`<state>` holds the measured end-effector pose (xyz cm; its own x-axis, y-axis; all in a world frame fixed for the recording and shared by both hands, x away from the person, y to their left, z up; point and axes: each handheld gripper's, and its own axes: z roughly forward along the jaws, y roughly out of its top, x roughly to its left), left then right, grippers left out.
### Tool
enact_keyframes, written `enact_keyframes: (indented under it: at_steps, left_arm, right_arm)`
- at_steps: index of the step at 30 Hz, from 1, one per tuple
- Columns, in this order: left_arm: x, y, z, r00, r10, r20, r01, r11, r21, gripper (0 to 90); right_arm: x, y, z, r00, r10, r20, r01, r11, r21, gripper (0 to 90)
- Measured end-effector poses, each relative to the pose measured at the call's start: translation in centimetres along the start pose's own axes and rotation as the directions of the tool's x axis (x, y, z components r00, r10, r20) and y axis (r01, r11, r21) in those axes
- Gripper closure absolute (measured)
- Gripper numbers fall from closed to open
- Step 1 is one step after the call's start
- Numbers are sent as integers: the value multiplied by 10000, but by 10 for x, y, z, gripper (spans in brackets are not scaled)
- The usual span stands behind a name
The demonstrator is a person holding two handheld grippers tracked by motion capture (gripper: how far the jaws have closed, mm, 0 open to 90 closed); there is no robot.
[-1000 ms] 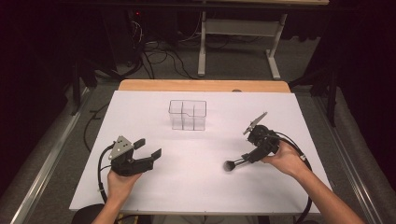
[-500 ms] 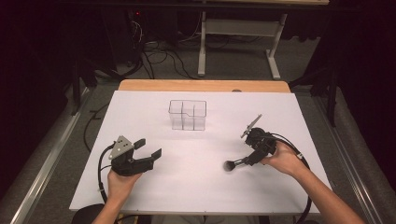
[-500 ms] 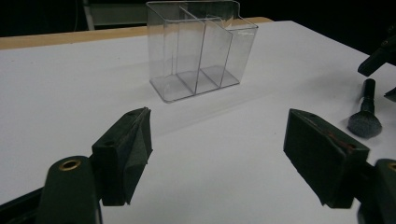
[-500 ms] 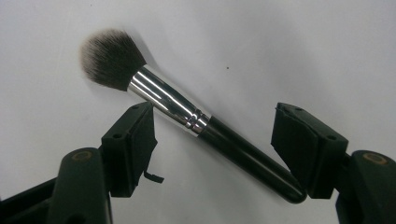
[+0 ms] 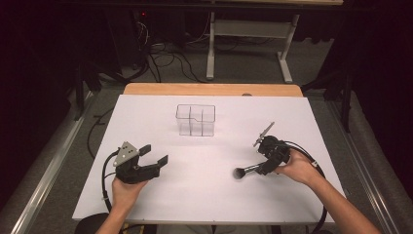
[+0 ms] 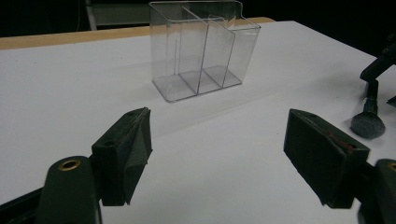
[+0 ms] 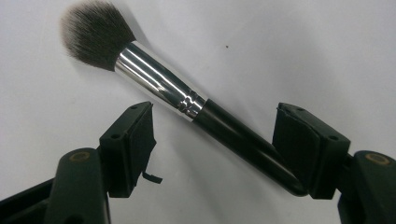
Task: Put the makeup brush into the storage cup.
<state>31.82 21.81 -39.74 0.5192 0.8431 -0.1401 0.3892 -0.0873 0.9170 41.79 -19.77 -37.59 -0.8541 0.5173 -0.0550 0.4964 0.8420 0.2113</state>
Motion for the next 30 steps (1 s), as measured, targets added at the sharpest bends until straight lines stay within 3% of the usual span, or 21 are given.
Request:
enact_keyframes:
  at_steps: [30]
  left_arm:
    - [-1, 1, -2, 9997, 71, -220, -75, 9998, -180, 241]
  right_arm:
    - [-1, 3, 18, 9999, 141, 96, -146, 9980, 621, 336]
